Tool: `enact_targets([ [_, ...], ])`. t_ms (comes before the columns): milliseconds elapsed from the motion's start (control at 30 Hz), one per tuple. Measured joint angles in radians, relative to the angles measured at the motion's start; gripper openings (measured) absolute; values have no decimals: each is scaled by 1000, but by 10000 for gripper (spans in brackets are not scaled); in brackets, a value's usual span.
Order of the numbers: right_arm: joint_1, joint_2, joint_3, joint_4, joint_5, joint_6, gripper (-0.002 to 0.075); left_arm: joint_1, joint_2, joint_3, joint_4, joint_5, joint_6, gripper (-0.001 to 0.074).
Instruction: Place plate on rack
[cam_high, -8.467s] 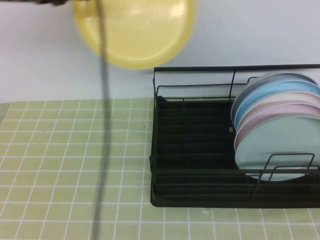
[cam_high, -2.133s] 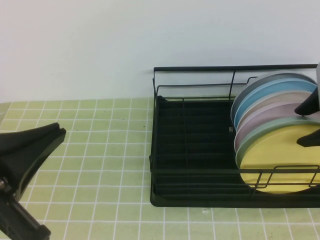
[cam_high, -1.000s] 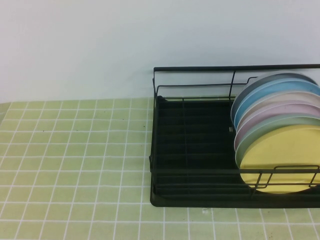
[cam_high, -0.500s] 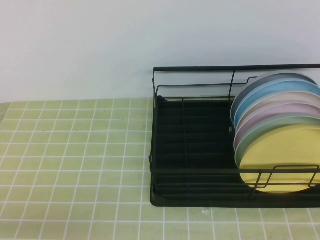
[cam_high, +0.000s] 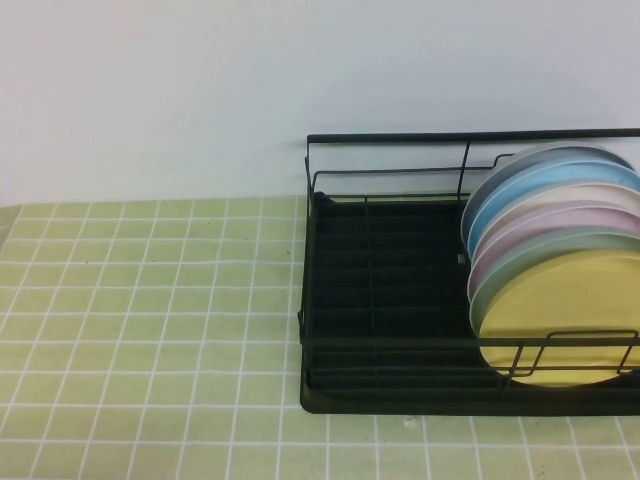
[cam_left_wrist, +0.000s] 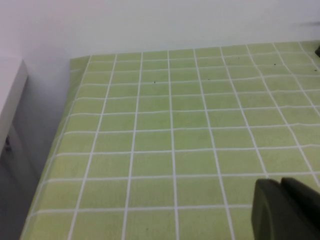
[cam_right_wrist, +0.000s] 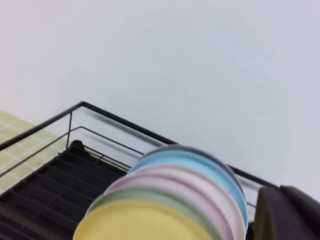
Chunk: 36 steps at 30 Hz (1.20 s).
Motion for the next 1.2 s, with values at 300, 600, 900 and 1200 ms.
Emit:
enact_targets([
  [300, 0, -301, 231, 14, -101, 0, 1, 0, 2, 0, 0, 10, 13, 0],
  [600, 2, -403, 315, -250, -210, 291, 1, 0, 4, 0, 0, 10, 9, 0],
  [900, 9, -426, 488, -811, -195, 915, 1, 0, 4, 0, 2, 10, 9, 0],
  [1200, 22, -426, 521, -883, -67, 915, 1, 0, 4, 0, 4, 10, 11, 0],
])
